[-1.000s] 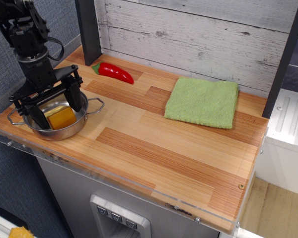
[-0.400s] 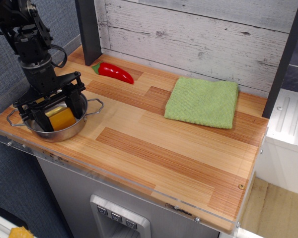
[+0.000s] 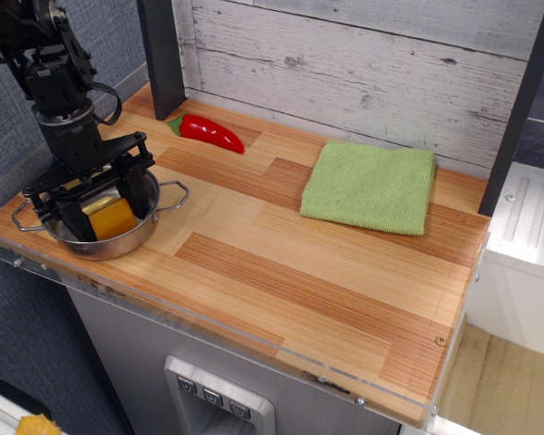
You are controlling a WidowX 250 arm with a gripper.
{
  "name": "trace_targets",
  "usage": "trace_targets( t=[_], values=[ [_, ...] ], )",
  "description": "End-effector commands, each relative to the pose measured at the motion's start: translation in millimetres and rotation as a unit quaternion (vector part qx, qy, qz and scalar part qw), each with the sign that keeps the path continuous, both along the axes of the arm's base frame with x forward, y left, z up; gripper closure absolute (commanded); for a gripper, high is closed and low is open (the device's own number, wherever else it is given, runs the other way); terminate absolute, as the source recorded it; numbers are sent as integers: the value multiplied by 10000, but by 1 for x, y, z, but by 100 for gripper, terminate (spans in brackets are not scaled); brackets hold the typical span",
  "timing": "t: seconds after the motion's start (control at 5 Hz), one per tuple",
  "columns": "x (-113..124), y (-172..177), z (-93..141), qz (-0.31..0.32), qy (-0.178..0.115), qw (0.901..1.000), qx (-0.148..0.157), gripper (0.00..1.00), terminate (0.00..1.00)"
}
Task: Move the yellow cube to the left of the green towel.
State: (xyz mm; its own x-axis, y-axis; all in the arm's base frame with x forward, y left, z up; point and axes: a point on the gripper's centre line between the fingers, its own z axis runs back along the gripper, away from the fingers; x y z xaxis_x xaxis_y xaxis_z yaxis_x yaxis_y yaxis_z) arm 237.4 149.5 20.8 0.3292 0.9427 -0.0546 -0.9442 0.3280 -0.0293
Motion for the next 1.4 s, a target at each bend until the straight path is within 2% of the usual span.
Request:
trace_targets(
  t=[0.0,0.2,0.4,0.6,0.8,1.0,1.2],
  values=[
    [-1,8,42,145,-411,9986,295,100,0],
    [-4,2,63,223,-606,9973,342,100,0],
    [0,-12,86,320,-920,9947,314,100,0],
    [20,-27,102,634,-1195,9907,-170,100,0],
    [38,-43,103,1167,-1376,9825,-461,100,0],
    [58,-56,91,1281,-1467,9757,-1008,100,0],
    [75,-65,71,1152,-1438,9792,-853,100,0]
  ],
)
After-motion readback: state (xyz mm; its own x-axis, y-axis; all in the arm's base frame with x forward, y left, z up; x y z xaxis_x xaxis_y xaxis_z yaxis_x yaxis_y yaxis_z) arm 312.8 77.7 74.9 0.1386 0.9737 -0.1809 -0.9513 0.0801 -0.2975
